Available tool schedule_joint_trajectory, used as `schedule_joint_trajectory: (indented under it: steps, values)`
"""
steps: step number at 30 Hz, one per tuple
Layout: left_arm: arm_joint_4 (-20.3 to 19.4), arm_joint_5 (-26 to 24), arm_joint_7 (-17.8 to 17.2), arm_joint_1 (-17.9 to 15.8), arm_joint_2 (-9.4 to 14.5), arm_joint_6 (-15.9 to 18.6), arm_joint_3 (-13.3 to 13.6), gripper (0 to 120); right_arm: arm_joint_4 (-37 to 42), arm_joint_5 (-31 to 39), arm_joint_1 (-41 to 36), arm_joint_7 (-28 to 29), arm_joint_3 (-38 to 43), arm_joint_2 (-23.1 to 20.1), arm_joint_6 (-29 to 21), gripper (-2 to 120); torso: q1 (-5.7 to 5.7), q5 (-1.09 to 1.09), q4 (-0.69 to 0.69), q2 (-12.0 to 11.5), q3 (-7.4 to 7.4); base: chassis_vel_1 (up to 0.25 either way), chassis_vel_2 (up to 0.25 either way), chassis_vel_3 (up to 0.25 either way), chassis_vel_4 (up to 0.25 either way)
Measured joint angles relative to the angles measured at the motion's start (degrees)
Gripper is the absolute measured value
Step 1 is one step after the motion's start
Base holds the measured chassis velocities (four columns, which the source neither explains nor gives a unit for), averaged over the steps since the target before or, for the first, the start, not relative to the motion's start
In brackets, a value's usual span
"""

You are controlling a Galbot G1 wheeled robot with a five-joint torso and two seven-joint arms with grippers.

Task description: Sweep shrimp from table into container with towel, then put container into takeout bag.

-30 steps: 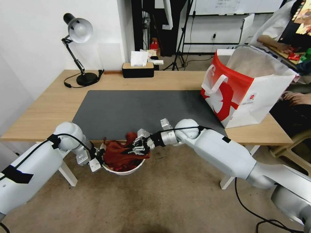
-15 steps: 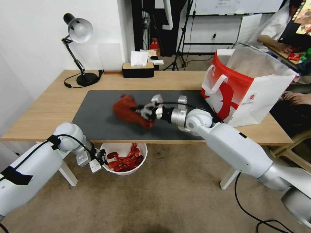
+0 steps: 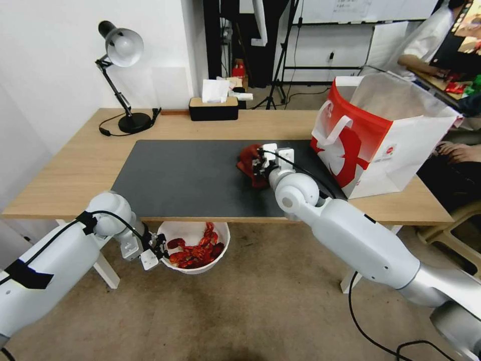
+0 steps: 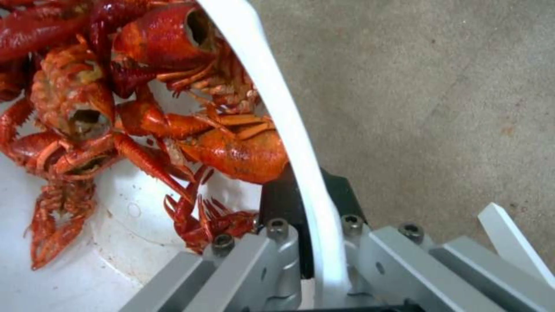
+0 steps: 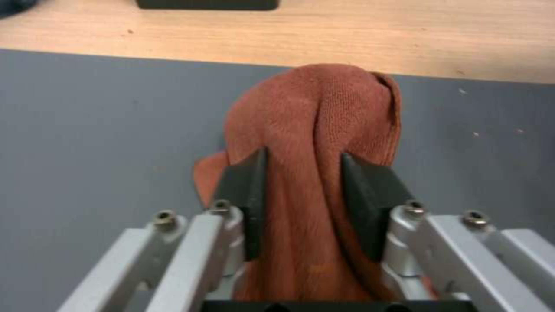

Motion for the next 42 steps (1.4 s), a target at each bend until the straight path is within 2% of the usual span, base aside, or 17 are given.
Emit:
schedule_joint_trajectory:
  steps: [11,13,15,17,18,20,21,22,23,25,27,29,31,32,35,38,42]
  values:
    - [0.44,0.05,0.0,0.17,-0.32,-0.1,-0.07,0,1.91,-0.24,-1.48,4.0,1.02,-0.5,-1.26,78,0.0,0.0,0.0,0.0,0.0,0.0,0.0,0.0,0.0]
    - [0.46,0.06,0.0,0.23,-0.31,-0.16,-0.09,0,2.95,-0.24,-2.27,2.71,1.92,-0.96,0.47,84,0.0,0.01,0.01,0.0,0.0,0.0,0.0,0.0,0.0]
    - [0.42,0.24,-0.02,0.58,-0.34,-0.26,-0.09,0,5.07,-1.51,-4.51,-3.65,3.54,-2.48,5.41,93,0.0,0.01,0.01,0.0,0.0,0.0,0.0,0.0,0.0]
    - [0.4,0.28,-0.03,0.61,-0.35,-0.27,-0.09,0,5.29,-1.74,-4.79,-4.4,3.73,-2.65,5.89,94,0.0,0.01,0.01,0.0,0.0,0.0,0.0,0.0,0.0]
    - [0.15,0.82,-0.08,0.96,-0.61,-0.32,-0.09,0,7.57,-4.98,-8.09,-12.96,6.07,-4.69,11.24,98,0.0,0.01,0.01,0.0,0.0,0.0,0.0,0.0,0.0]
    - [0.02,1.02,-0.13,1.19,-0.82,-0.37,-0.09,0,9.39,-9.72,-12.04,-19.74,8.46,-6.46,16.34,99,0.0,0.0,-0.01,0.0,0.0,0.0,0.0,0.0,0.0]
    - [0.0,1.27,-0.15,1.52,-1.0,-0.43,-0.12,0,10.99,-16.11,-17.48,-24.68,11.16,-7.86,22.54,100,0.0,0.03,-0.02,0.0,0.0,0.0,0.0,0.0,0.0]
    - [0.0,1.27,-0.15,1.52,-1.0,-0.43,-0.12,0,10.99,-16.11,-17.48,-24.68,11.16,-7.86,22.54,100,0.0,0.03,-0.02,0.0,0.0,0.0,0.0,0.0,0.0]
    - [0.0,1.45,-0.17,1.86,-1.12,-0.51,-0.28,0,12.19,-20.63,-21.61,-26.44,13.05,-8.8,26.25,100,0.0,0.02,-0.03,0.0,0.0,0.0,0.0,0.0,0.0]
    - [0.0,1.53,-0.22,2.06,-1.2,-0.57,-0.44,0,13.0,-22.82,-24.2,-26.96,14.26,-9.18,28.36,100,0.0,0.0,-0.01,0.0,0.01,0.0,0.0,0.0,0.0]
    - [0.01,2.14,-0.53,2.75,-1.58,-0.91,-0.71,0,16.1,-28.93,-35.44,-27.09,20.39,-9.5,33.32,100,0.0,0.03,0.0,0.0,0.0,0.0,0.0,0.0,0.0]
    - [-0.01,2.26,-0.61,2.89,-1.67,-0.96,-0.76,0,16.68,-30.35,-38.51,-26.96,22.18,-9.38,34.16,100,-0.01,0.0,0.01,0.0,0.0,0.0,0.0,0.0,0.0]
    - [-0.3,2.74,-0.73,3.37,-2.05,-1.09,-0.82,0,17.78,-34.82,-47.82,-26.65,26.94,-8.96,39.89,100,-0.01,0.01,-0.02,0.01,0.0,0.0,0.0,0.0,0.0]
    - [-0.3,2.74,-0.73,3.37,-2.05,-1.09,-0.82,0,17.78,-34.82,-47.82,-26.65,26.94,-8.96,39.89,100,-0.01,0.01,-0.02,0.01,0.0,0.0,0.0,0.0,0.0]
    - [-0.9,3.58,-0.77,4.11,-2.54,-1.18,-1.01,0,21.17,-40.69,-61.88,-23.83,32.12,-6.8,46.6,100,-0.01,-0.01,0.0,0.01,-0.01,0.0,0.0,0.0,0.0]
    - [-1.35,3.79,-0.83,4.75,-2.46,-1.19,-1.24,0,21.86,-44.07,-69.21,-20.29,33.89,-4.54,49.87,100,-0.01,-0.01,-0.01,0.01,0.0,0.0,0.0,0.0,0.0]
    - [-1.8,4.09,-0.97,5.78,-2.25,-1.43,-2.03,0,21.62,-44.95,-73.77,-17.57,34.59,-2.47,50.3,100,-0.01,0.0,0.01,0.01,0.0,0.0,0.0,0.0,0.0]
